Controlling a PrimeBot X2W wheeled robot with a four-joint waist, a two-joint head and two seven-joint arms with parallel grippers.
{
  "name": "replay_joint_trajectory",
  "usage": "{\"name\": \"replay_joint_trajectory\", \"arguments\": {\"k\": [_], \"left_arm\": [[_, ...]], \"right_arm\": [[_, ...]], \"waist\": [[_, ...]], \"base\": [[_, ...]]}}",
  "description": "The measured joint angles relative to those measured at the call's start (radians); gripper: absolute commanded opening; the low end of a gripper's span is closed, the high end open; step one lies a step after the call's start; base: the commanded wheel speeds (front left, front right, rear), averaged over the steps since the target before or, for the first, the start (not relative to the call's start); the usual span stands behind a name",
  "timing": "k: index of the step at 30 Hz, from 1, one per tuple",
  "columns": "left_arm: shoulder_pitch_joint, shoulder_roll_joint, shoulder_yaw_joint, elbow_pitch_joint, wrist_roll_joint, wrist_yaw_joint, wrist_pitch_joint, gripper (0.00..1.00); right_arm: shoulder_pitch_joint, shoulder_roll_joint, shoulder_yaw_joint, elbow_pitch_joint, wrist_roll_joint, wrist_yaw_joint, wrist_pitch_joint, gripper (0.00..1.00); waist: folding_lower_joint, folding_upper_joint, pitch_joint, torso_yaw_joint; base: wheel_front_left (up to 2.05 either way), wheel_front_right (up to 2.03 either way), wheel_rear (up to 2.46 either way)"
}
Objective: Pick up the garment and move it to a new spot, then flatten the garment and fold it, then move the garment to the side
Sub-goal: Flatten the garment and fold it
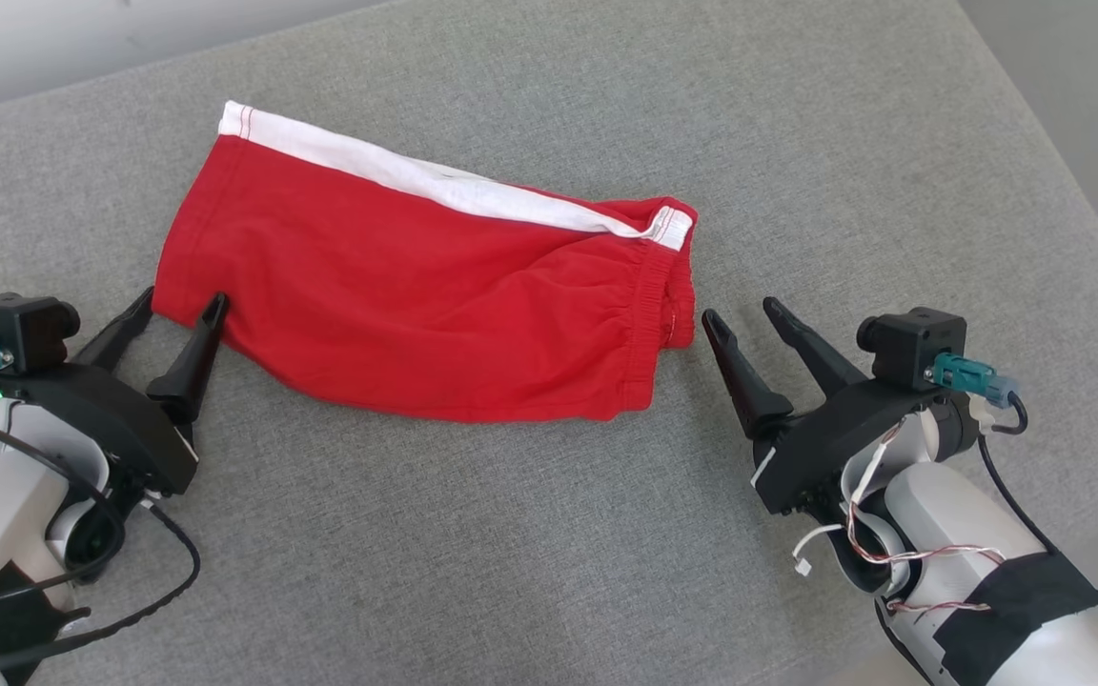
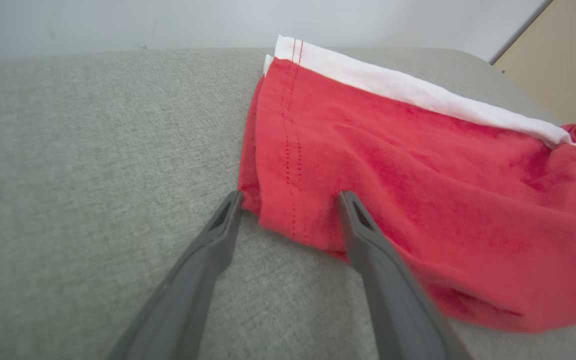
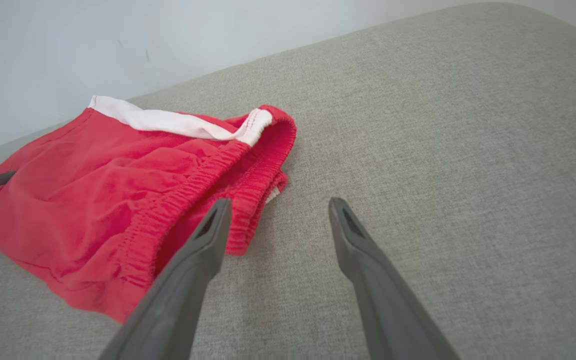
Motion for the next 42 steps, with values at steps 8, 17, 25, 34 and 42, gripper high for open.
{"name": "replay_joint_trajectory", "arguments": {"k": [8, 17, 25, 34, 42], "left_arm": [[-0.007, 0.008, -0.009, 0.010, -0.014, 0.000, 0.001, 0.00], [-0.002, 0.025, -0.005, 0.009, -0.083, 0.000, 0.001, 0.00], [0.008, 0.035, 0.004, 0.004, -0.128, 0.000, 0.001, 0.00], [0.013, 0.057, -0.001, 0.005, -0.160, 0.000, 0.000, 0.00], [0.011, 0.059, -0.015, 0.002, -0.160, 0.000, 0.005, 0.00]], "right_arm": [[0.022, -0.009, 0.007, -0.077, 0.000, 0.006, 0.013, 1.00], [0.090, -0.026, 0.043, -0.132, 0.015, 0.018, 0.058, 1.00], [0.093, 0.008, 0.083, -0.150, 0.024, 0.019, 0.096, 1.00], [0.087, 0.010, 0.123, -0.167, -0.022, 0.007, 0.120, 1.00], [0.035, 0.046, 0.167, -0.097, -0.100, -0.034, 0.120, 1.00]], "waist": [[0.0000, -0.0001, 0.004, 0.005], [0.0000, -0.0001, -0.006, 0.007], [0.0000, 0.0000, -0.011, -0.005], [0.0000, -0.0001, -0.015, -0.036], [0.0000, 0.0000, -0.015, -0.041]], "base": [[0.00, 0.00, 0.00], [0.00, 0.00, 0.00], [0.00, 0.00, 0.00], [0.00, 0.00, 0.00], [0.00, 0.00, 0.00]]}}
